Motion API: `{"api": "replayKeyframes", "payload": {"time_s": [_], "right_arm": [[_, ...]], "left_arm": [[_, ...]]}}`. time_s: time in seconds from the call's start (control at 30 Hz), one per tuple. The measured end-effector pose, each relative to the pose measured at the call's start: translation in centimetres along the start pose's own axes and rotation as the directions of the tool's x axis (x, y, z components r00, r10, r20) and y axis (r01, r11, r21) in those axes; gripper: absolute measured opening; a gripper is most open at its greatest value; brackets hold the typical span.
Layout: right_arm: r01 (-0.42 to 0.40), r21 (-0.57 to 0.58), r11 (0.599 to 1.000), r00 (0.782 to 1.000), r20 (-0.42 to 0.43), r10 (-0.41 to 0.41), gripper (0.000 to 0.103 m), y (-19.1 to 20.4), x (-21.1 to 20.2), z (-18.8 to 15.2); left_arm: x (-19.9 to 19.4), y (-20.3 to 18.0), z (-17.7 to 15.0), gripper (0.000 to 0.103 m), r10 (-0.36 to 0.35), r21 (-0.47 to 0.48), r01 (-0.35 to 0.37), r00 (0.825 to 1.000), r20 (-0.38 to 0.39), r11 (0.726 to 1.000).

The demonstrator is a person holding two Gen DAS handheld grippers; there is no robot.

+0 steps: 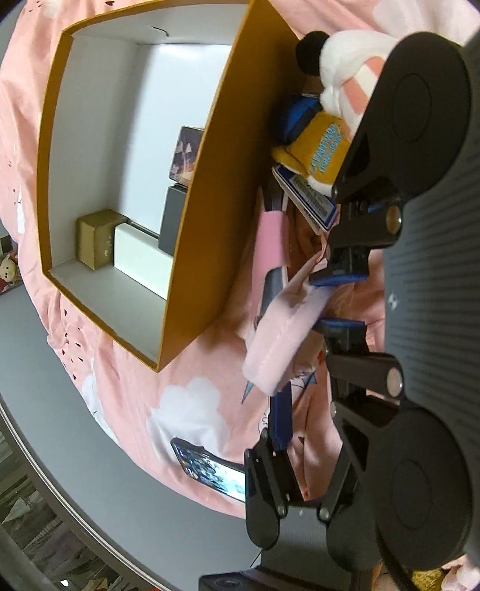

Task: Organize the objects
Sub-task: 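Grasp the pink backpack keychain with the left tool while the right tool grasps the pink pouch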

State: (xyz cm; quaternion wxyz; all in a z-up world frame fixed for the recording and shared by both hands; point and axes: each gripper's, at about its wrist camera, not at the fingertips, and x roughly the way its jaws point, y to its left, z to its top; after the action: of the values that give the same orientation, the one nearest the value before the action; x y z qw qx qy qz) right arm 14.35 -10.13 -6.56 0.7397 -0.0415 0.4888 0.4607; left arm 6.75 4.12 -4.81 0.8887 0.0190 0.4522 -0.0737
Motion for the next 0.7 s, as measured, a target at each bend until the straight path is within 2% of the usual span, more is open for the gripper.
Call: {"api": "replayKeyframes", "payload": {"time_s": [0.1,0.13,0.2,0.23,0.37,0.5,0.7], "right_arm": [[0.029,-0.016,0.999,0.999,0.022,-0.028,0.025,0.0,-0.2,0.0],[0.040,-0.019,0.999,0.999,0.028,-0.039,0.026,-0.1,-0.2,0.1],[0.061,-0.027,0.998,0.997,0.040,-0.060,0.027,-0.3,-0.6,0.0],[0.070,-0.031,0.997,0.997,0.045,-0.069,0.027,-0.3,-0.8,0.0],[0.081,-0.037,0.996,0.996,0.046,-0.079,0.031,-1.0,-1.0,0.0],[0.089,-0.087,0.992,0.995,0.042,-0.086,0.036,-0.9,-1.1,0.1],[0.090,-0.273,0.958,0.996,0.039,-0.083,0.043,0.7,-2.2,0.4]], "left_arm": [[0.9,0.0,0.4,0.066,-0.022,0.005,0.022,1.000,-0.007,1.000],[1.1,0.0,0.4,0.063,-0.033,0.002,0.033,0.999,-0.003,0.999],[1.4,0.0,0.5,0.055,-0.034,-0.008,0.034,0.999,0.002,0.999],[1.5,-0.1,0.5,0.043,-0.037,-0.012,0.037,0.999,0.003,0.999],[1.3,-0.3,0.5,0.033,-0.014,-0.020,0.014,1.000,0.006,1.000],[0.7,0.1,0.6,0.029,-0.032,-0.085,0.031,0.999,-0.001,0.996],[-1.1,1.4,0.8,0.027,-0.049,-0.183,0.043,0.998,-0.029,0.982]]}}
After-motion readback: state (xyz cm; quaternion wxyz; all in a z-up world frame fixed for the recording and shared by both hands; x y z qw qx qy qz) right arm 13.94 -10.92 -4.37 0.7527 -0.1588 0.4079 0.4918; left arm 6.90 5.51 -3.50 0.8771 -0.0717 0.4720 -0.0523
